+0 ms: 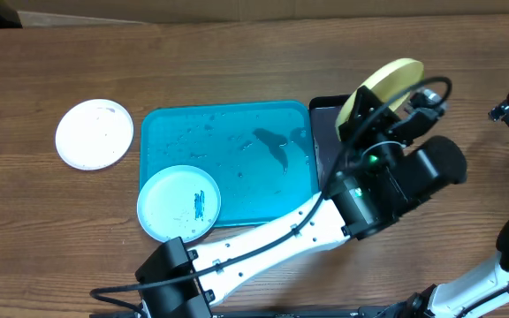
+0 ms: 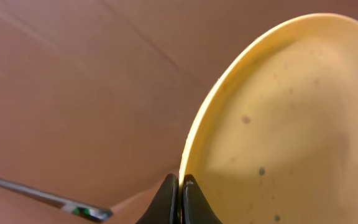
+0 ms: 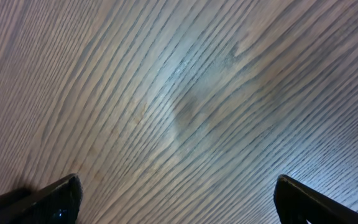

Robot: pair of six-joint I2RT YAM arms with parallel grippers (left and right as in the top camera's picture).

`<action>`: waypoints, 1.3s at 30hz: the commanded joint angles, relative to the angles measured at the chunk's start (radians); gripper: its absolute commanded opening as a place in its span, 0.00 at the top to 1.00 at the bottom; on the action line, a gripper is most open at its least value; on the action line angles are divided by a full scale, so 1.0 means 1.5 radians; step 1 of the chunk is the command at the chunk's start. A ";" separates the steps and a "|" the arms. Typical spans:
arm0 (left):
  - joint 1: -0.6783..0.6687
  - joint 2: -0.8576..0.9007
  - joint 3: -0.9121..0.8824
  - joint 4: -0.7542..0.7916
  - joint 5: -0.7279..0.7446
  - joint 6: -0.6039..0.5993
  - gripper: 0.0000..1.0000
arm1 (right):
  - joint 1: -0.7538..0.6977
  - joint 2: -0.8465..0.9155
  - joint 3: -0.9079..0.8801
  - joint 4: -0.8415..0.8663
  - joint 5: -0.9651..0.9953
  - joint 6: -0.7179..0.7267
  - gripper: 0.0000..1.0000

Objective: Clean dirty plates on tray and stack at the side
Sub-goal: 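Tilt the yellow plate over the black tray with the left gripper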

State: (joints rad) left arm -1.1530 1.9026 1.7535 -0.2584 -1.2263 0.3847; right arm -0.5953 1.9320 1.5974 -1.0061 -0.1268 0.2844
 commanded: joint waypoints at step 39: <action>-0.016 0.001 0.020 -0.166 0.076 -0.193 0.96 | -0.001 -0.015 0.012 0.004 -0.004 0.003 0.00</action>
State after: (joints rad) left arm -1.2110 1.9026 1.7607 -0.4114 -1.2446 0.4255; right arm -0.5949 1.9320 1.5974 -1.0065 -0.1272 0.2848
